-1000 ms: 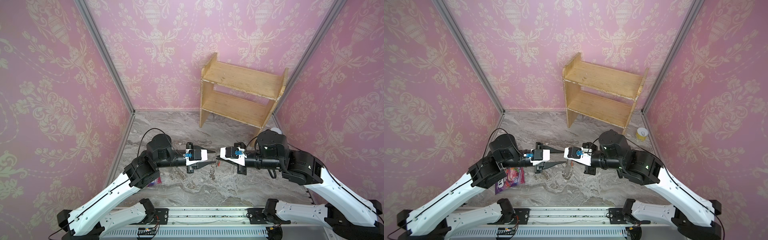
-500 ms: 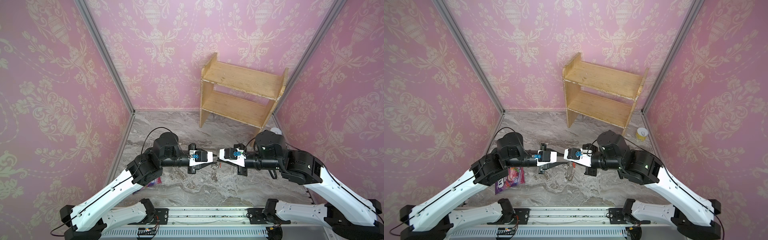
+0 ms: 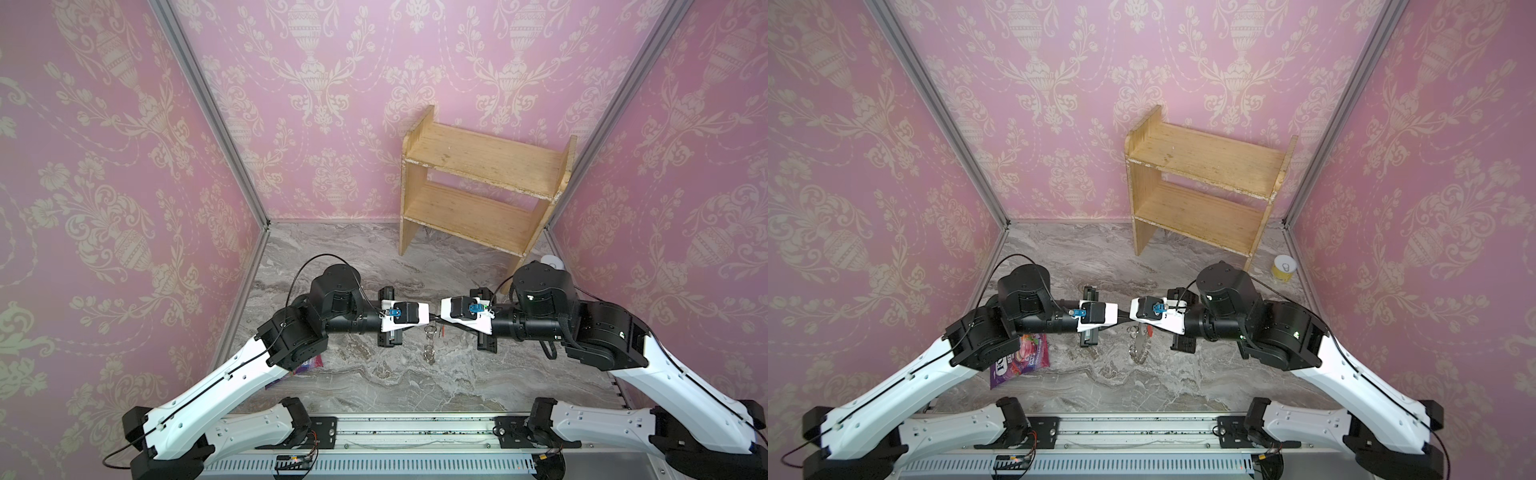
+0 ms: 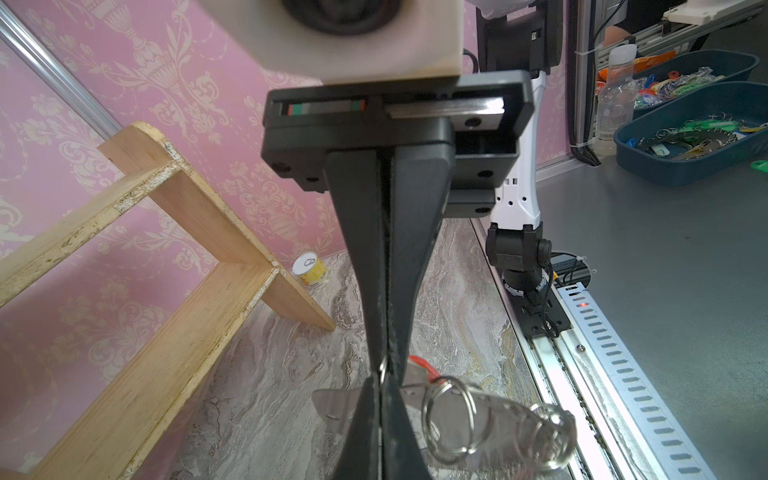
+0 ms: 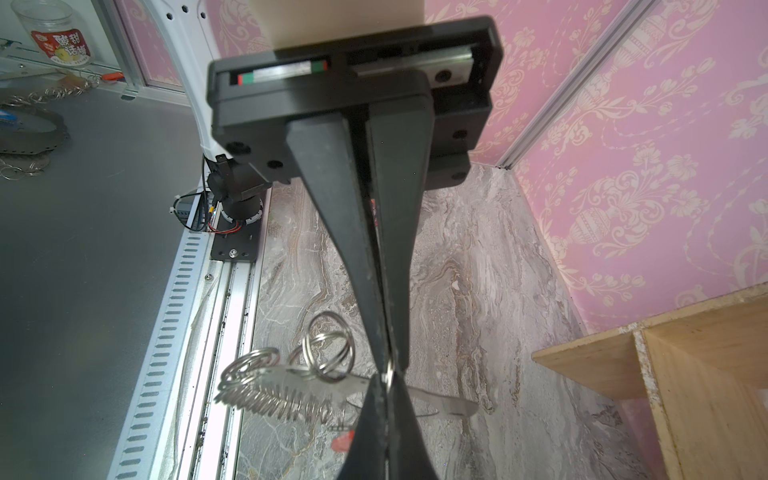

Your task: Put the keys on the keyring

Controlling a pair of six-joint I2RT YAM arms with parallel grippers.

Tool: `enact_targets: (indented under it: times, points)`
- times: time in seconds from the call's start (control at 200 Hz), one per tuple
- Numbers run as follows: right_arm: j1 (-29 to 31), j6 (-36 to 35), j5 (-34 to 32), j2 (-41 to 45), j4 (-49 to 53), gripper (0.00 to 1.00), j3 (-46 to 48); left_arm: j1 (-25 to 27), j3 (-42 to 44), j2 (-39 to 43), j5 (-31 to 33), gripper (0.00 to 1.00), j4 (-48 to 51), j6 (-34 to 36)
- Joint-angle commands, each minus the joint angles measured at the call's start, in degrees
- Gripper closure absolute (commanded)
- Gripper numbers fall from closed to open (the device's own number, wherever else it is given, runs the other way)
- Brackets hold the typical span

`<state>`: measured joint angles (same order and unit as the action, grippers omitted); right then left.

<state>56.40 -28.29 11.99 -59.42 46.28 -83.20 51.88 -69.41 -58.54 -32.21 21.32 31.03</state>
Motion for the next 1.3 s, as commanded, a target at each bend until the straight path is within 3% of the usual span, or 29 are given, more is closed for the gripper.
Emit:
enact_targets:
  times: [0.0, 0.135, 0.325, 0.495, 0.685, 1.296]
  points:
    - [0.33, 0.96, 0.76, 0.53, -3.13, 1.00, -1.75, 0.59, -1.17, 0.27, -0.36, 0.94, -0.72, 0.35]
    - [0.33, 1.05, 1.02, 0.43, -3.22, 1.00, -1.88, 0.68, -1.17, 0.02, -0.93, 1.00, -0.83, 0.53]
    - [0.29, 1.49, 0.89, -0.13, -3.32, 1.00, -1.70, 0.86, -0.14, 0.00, -1.29, 1.00, -2.98, -0.59]
    - [0.37, 2.00, -2.27, 1.25, -1.32, 0.76, -1.79, 0.86, 3.11, 2.56, 1.09, 1.00, -8.47, -1.41]
    - [0.34, 4.09, -4.11, 3.91, -1.32, 0.68, -0.53, 0.86, 5.11, 4.29, 0.92, 1.00, -12.67, -2.24]
    - [0.29, 3.10, -1.89, 4.13, -4.27, 0.70, 0.05, 0.78, 5.33, 5.63, -2.77, 1.00, -15.63, -4.17]
